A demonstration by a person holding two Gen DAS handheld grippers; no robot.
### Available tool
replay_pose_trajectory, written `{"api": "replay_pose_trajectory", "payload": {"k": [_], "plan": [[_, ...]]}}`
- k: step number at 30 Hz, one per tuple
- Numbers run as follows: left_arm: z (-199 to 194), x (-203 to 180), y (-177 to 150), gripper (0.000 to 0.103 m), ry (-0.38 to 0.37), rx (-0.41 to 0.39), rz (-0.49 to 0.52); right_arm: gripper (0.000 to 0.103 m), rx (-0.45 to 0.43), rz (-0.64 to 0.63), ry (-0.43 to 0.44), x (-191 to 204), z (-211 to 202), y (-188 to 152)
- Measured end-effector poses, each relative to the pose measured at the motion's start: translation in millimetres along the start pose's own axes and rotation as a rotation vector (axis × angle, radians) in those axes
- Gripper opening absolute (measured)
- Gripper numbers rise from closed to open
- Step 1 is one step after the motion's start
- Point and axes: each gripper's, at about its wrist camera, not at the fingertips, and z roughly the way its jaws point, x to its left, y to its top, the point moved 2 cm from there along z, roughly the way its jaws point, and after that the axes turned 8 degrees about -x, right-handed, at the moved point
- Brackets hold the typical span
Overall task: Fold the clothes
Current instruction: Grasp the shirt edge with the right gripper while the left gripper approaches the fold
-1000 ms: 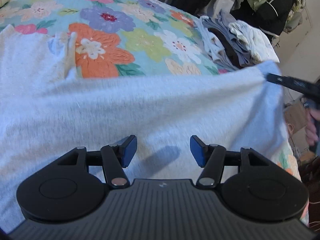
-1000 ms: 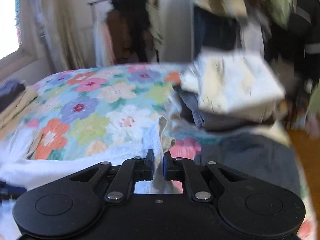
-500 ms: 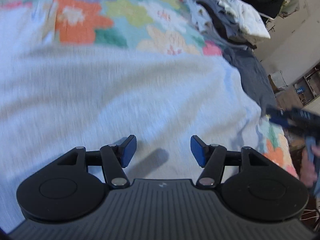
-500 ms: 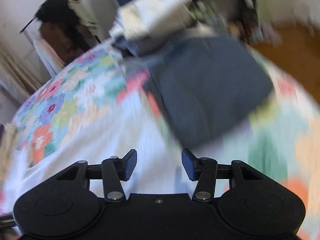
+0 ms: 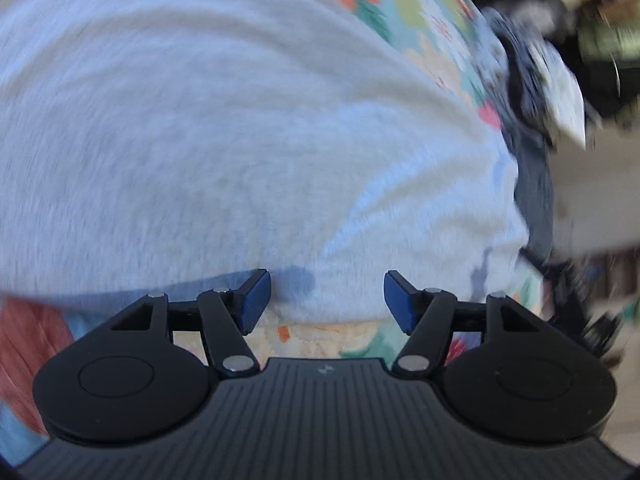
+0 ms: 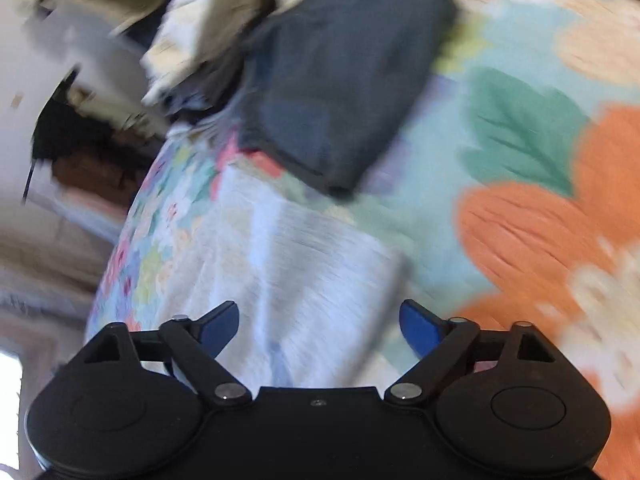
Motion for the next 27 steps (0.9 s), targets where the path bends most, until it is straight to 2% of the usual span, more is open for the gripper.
{"api": "replay_pose_trajectory", "payload": {"k": [1, 2, 3, 4, 5, 8, 10, 14, 17, 20, 23, 26, 27], "plan": [[-1, 1, 1, 0.062, 0.002, -0.007, -0.015, 0.044, 0.003, -0.047, -0.016, 7, 7, -1], [-1, 1, 2, 0.062, 0.004, -0.014, -0.026, 0.02, 0.003, -0.099, -0.032, 15, 12, -3], [-2, 0, 2, 0.062, 0.013, -0.028, -0.013, 0.008, -0.014, -0.174, -0.05, 27, 13, -3], [-4, -3, 1, 0.062, 0.025, -0.033, 0.01, 0.007, -0.04, -0.262, -0.064, 39, 10, -4], [-7, -5, 0, 0.062, 0.037, -0.037, 0.032, 0.007, -0.104, -0.403, -0.065, 59, -4, -6], [-19, -10, -6, 0.063, 0.06, -0.039, 0.077, 0.004, -0.271, -0.744, -0.054, 97, -64, -14], [-30, -10, -9, 0.065, 0.045, -0.049, 0.074, 0.003, -0.249, -0.721, -0.062, 87, -87, -11], [-42, 3, -18, 0.068, 0.046, -0.054, 0.029, 0.004, -0.122, -0.589, -0.147, 38, -67, -10], [-49, 22, -22, 0.068, 0.065, -0.068, -0.027, 0.004, -0.063, -0.513, -0.162, 12, -47, -15], [-75, 40, -14, 0.068, 0.109, -0.165, -0.058, 0.005, -0.05, -0.481, -0.165, 3, -37, -18], [-107, 58, -4, 0.068, 0.208, -0.315, -0.07, 0.005, -0.061, -0.475, -0.172, 0, -38, -22], [-128, 85, -2, 0.068, 0.323, -0.408, -0.153, 0.005, -0.072, -0.455, -0.17, -5, -38, -23], [-134, 95, -3, 0.068, 0.333, -0.423, -0.194, 0.006, -0.075, -0.446, -0.168, -7, -37, -23]]}}
